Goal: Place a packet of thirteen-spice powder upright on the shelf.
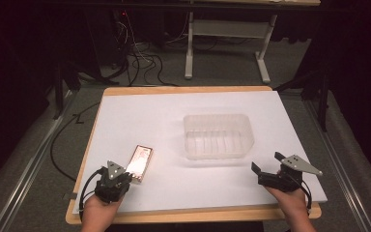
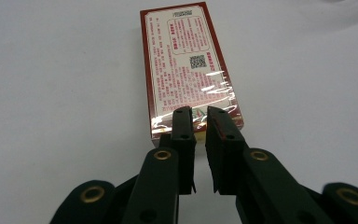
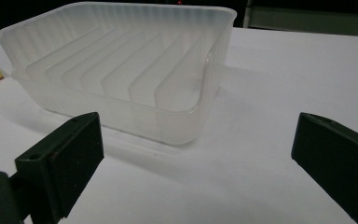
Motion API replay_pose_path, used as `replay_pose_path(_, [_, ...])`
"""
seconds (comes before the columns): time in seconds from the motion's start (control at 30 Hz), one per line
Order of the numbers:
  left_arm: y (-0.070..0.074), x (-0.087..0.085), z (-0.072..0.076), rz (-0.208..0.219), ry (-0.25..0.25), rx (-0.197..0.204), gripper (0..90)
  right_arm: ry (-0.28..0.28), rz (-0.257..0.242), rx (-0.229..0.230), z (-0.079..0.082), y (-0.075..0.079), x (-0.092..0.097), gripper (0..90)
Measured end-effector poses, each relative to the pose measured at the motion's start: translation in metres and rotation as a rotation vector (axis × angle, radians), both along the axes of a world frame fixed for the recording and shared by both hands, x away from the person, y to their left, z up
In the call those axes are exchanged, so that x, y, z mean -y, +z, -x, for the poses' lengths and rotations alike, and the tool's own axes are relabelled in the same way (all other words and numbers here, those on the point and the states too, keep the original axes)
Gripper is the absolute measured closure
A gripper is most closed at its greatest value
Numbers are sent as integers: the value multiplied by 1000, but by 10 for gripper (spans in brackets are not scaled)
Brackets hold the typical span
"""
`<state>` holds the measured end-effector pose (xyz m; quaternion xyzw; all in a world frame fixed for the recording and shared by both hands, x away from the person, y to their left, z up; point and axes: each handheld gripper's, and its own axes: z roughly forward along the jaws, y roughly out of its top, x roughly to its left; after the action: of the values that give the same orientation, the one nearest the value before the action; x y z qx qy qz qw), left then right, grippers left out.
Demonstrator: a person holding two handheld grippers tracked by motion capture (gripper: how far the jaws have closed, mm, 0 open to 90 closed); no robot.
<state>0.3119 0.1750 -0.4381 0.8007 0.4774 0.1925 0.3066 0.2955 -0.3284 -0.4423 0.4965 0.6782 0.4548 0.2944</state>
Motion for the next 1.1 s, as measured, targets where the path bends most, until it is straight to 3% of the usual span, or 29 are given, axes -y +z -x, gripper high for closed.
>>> replay_pose_path(0.23, [11, 7, -16, -60, -12, -50, 575, 0, -5, 0, 0, 0, 2, 26])
replay_pose_path(0.27, [13, 10, -21, -76, -21, -87, 533, -4, -9, -2, 0, 1, 2, 27])
replay_pose_path(0.37, [15, 14, -26, -86, -29, -121, 466, -3, -13, -2, 1, 1, 2, 27])
replay_pose_path(0.4, [14, 18, -32, -93, -42, -165, 398, -1, -10, 0, 1, 1, 2, 28])
replay_pose_path(0.53, [13, 24, -41, -135, -50, -201, 297, 4, -6, 1, 1, 1, 1, 30])
replay_pose_path(0.7, [9, 29, -51, -167, -46, -256, 221, 6, -6, -1, 1, 1, 1, 31])
replay_pose_path(0.87, [9, 31, -64, -160, -39, -342, 176, 1, -5, -2, 1, 1, 2, 31])
replay_pose_path(0.9, [9, 31, -64, -160, -39, -342, 166, 1, -5, -2, 1, 1, 2, 31])
replay_pose_path(0.97, [11, 32, -73, -171, -33, -389, 152, 2, -5, -1, 1, 1, 1, 32])
replay_pose_path(1.03, [11, 33, -76, -173, -31, -396, 151, 3, -6, -2, 1, 1, 1, 32])
replay_pose_path(1.07, [10, 34, -82, -179, -27, -436, 147, 4, -4, -4, 0, 1, 1, 32])
replay_pose_path(1.1, [9, 34, -85, -190, -27, -446, 143, 5, -2, -4, 0, 1, 1, 32])
